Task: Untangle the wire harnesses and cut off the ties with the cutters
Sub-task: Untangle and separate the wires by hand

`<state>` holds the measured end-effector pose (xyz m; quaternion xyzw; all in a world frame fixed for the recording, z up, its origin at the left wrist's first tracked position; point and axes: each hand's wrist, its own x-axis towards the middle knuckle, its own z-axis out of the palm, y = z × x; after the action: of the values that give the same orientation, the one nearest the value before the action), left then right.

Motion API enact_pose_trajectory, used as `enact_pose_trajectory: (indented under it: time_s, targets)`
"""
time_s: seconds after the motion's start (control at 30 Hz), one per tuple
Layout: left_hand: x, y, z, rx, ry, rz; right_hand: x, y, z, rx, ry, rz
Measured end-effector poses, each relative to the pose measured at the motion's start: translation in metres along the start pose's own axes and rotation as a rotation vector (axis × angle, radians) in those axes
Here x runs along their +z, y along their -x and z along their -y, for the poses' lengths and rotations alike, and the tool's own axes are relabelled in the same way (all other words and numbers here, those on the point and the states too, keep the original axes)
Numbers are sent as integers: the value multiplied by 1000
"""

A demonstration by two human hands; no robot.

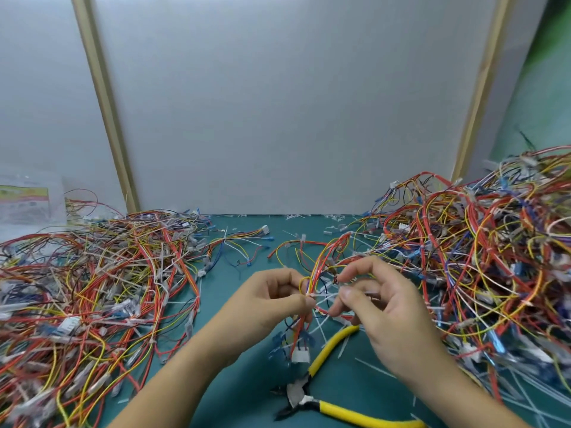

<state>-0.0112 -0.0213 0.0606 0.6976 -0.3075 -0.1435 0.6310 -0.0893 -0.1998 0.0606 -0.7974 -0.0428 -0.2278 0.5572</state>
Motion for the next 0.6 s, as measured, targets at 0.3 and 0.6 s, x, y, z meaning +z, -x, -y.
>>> enact_pose_trajectory:
  time_s: [0.3,0.6]
  targets:
    - [1,-4,7,88,-145,-274,-20,4,34,-223,836,538]
    - [-2,-6,12,19,-171,-296,-27,25,-12,-269,987,914]
